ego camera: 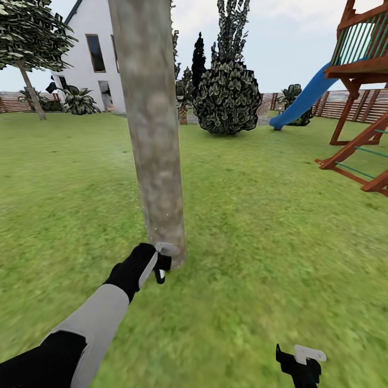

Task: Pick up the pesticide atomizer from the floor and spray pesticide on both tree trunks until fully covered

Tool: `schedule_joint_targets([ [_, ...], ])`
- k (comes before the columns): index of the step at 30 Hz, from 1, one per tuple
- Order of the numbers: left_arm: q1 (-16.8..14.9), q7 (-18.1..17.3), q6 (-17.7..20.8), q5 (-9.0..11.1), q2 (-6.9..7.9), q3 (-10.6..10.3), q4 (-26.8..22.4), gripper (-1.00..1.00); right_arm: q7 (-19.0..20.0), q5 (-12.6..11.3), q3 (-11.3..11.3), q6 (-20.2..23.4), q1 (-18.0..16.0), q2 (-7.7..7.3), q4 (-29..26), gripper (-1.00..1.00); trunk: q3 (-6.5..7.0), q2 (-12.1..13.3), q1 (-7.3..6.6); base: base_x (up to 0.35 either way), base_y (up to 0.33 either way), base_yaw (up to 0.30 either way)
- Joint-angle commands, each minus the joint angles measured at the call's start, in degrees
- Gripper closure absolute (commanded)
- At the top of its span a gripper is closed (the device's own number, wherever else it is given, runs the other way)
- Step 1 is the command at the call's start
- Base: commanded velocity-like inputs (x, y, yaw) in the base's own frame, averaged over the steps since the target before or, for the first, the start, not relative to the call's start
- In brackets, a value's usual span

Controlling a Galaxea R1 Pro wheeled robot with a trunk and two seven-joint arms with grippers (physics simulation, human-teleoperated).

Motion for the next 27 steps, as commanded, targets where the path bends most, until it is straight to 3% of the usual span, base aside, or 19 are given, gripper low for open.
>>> schedule_joint_targets([
  [1, 0.14, -0.02, 1.65, 0.16, 0.45, 0.15, -1.92, 1.00, 0.00, 0.00, 0.00, 0.00, -0.01, 0.00, 0.02, -1.00, 0.00, 0.00, 0.00, 0.000, 0.000, 0.000],
  [2, 0.42, -0.04, 4.37, 0.15, 2.64, 0.28, -5.25, 1.00, -0.02, 0.00, 0.00, 0.00, -0.01, 0.00, 0.04, -1.00, 0.00, 0.00, 0.00, 0.000, 0.000, 0.000],
  [3, 0.50, -0.04, 5.18, 0.16, 3.86, 0.34, -6.77, 1.00, -0.01, 0.00, 0.00, 0.00, -0.01, 0.00, 0.06, -1.00, 0.00, 0.00, 0.00, 0.000, 0.000, 0.000],
  [5, 0.59, -0.05, 5.97, 0.19, 6.02, 0.47, -8.55, 1.00, 0.00, 0.00, 0.00, 0.00, 0.03, 0.00, 0.06, -1.00, 0.00, 0.00, 0.00, 0.000, 0.000, 0.000],
  [6, 0.60, -0.05, 6.08, 0.25, 6.31, 0.48, -8.78, 1.00, 0.00, 0.00, 0.00, 0.00, 0.04, 0.00, 0.04, -1.00, 0.00, 0.00, 0.00, 0.000, 0.000, 0.000],
  [8, 0.63, -0.05, 6.46, 0.30, 5.72, 0.25, -8.95, 1.00, 0.00, 0.00, 0.00, 0.00, 0.00, 0.00, 0.05, -1.00, 0.00, 0.00, 0.00, 0.000, 0.000, 0.000],
  [9, 0.48, -0.05, 6.64, 0.35, 4.74, 0.16, -8.99, 1.00, 0.00, 0.00, 0.00, 0.00, 0.00, 0.00, 0.05, -1.00, 0.00, 0.00, 0.00, 0.000, 0.000, 0.000],
  [10, 0.02, 0.01, 6.87, 0.23, 2.32, 0.03, -9.01, 1.00, 0.00, 0.00, 0.00, 0.00, 0.01, 0.00, 0.03, -1.00, 0.00, 0.00, 0.00, 0.000, 0.000, 0.000],
  [11, -0.23, 0.03, 7.89, 0.30, 0.96, -0.01, -9.04, 1.00, 0.00, 0.00, 0.00, 0.00, -0.01, 0.00, 0.03, -1.00, 0.00, 0.00, 0.00, 0.000, 0.000, 0.000],
  [12, -0.31, 0.04, 8.46, 0.31, 0.62, -0.02, -9.23, 1.00, 0.01, 0.00, 0.00, 0.00, 0.00, 0.00, 0.03, -1.00, 0.00, 0.00, 0.00, 0.000, 0.000, 0.000],
  [14, -0.26, 0.04, 9.19, 0.19, 0.80, 0.15, -11.00, 1.00, -0.01, 0.00, 0.00, 0.00, 0.00, 0.00, 0.01, -1.00, 0.00, 0.00, 0.00, 0.000, 0.000, 0.000],
  [17, -0.12, -0.02, 11.73, 0.16, 4.27, 0.39, -14.31, 1.00, 0.00, 0.00, 0.00, 0.00, 0.00, 0.00, 0.02, -1.00, 0.00, 0.00, 0.00, 0.000, 0.000, 0.000],
  [19, 0.25, -0.04, 12.00, 0.18, 5.56, 0.34, -15.54, 1.00, -0.01, 0.00, 0.00, 0.00, -0.01, 0.00, 0.06, -1.00, 0.00, 0.00, 0.00, 0.000, 0.000, 0.000],
  [21, 0.39, -0.05, 12.04, 0.35, 4.84, 0.02, -16.19, 1.00, 0.00, 0.00, 0.00, 0.00, 0.01, 0.00, 0.07, -1.00, 0.00, 0.00, 0.00, 0.000, 0.000, 0.000],
  [23, -0.10, -0.05, 12.09, 0.29, 2.22, -0.02, -16.22, 1.00, -0.04, 0.00, 0.00, 0.00, -0.01, 0.00, 0.04, -1.00, 0.00, 0.00, 0.00, 0.000, 0.000, 0.000],
  [25, -0.29, -0.04, 12.10, 0.26, 0.90, -0.09, -16.28, 1.00, -0.01, 0.00, 0.00, 0.00, -0.01, 0.00, 0.00, -1.00, 0.00, 0.00, 0.00, 0.000, 0.000, 0.000],
  [27, -0.24, 0.02, 12.15, 0.15, 1.26, 0.04, -16.48, 1.00, -0.02, 0.00, 0.00, 0.00, -0.01, 0.00, -0.01, -1.00, 0.00, 0.00, 0.00, 0.000, 0.000, 0.000],
])
